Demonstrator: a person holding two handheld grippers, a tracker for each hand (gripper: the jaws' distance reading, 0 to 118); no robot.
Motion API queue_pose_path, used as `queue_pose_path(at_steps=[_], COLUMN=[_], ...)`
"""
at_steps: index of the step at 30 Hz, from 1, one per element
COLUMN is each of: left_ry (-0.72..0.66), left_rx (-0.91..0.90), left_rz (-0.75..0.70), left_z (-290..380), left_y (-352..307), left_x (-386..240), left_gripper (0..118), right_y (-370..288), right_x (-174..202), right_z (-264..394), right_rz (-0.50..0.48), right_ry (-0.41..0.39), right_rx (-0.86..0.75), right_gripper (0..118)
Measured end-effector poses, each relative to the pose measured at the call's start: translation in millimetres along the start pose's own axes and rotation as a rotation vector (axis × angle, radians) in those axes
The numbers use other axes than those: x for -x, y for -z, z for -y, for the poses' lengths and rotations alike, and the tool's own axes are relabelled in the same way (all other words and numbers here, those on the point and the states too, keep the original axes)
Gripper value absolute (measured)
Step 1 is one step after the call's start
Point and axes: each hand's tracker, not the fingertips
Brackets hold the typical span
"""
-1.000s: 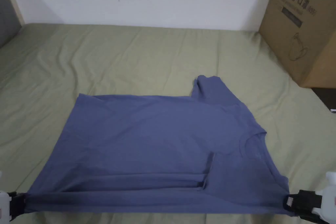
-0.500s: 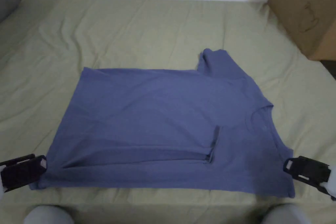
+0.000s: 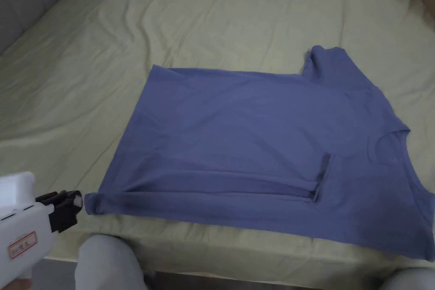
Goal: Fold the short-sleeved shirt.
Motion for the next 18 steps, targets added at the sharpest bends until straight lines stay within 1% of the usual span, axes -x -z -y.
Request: queue_pose_path(at_steps=[1,2,3,4,8,9,10,11,12,13,14,15,16,17,18], left_ry=[0.015,0.025,0.013,0.002,-0.026,-0.048,-0.091,-0.134,-0.155,-0.144,-0.130,-0.102,-0.084,-0.092,-0.096], left_rx=[0.012,0.048,0.075,0.063,0.117,0.128,0.144,0.156,0.161,0.160,0.165,0.180,0.185,0.176,0.168], left_rz=[-0.006,-0.008,0.003,0.033,0.008,0.014,0.044,0.078,0.129,0.130,0.105,0.086,0.054,0.060,0.085], left_z=[-2.0,-4.8,-5.9,-7.8,-11.0,-11.1,-10.6,-10.5,-8.2,-6.4,-5.5,-4.4,-2.8,-2.8,-3.6], left_y=[7.5,16.7,26.1,33.6,71.3,78.6,84.1,86.7,87.7,89.7,91.3,92.8,90.5,88.1,85.1], left_x=[-0.8,-0.9,0.3,0.4,0.5,0.2,-0.1,-1.0,-1.9,-4.5,-8.1,-10.8,-11.6,-12.0,-10.8], left_gripper=[93,100,106,110,108,107,100,88,74,59,45,24,11,10,7], right_y=[3.1,6.0,9.0,12.3,24.1,27.4,30.7,32.9,35.6,38.2,40.7,45.4,49.3,52.9,56.2], right_x=[-0.3,-1.3,-1.2,-3.3,-7.7,-8.9,-9.7,-10.0,-10.5,-10.8,-11.6,-15.9,-16.7,-17.6,-18.7], right_z=[2.4,4.2,6.7,8.5,15.3,16.6,18.0,19.0,20.3,21.4,21.8,21.1,19.8,19.2,18.3], right_rz=[0.009,0.015,0.009,0.001,-0.006,-0.004,0.000,0.003,0.005,0.011,0.017,0.023,0.041,0.043,0.050], right_ry=[-0.014,-0.013,-0.003,0.012,0.038,0.035,0.029,0.021,0.010,-0.003,-0.014,-0.016,-0.025,-0.030,-0.039], right_rx=[0.015,0.020,0.031,0.042,0.071,0.082,0.097,0.107,0.112,0.113,0.116,0.123,0.139,0.146,0.145], right_gripper=[6,6,6,6,6,6,6,6,6,7,13,32,71,94,102])
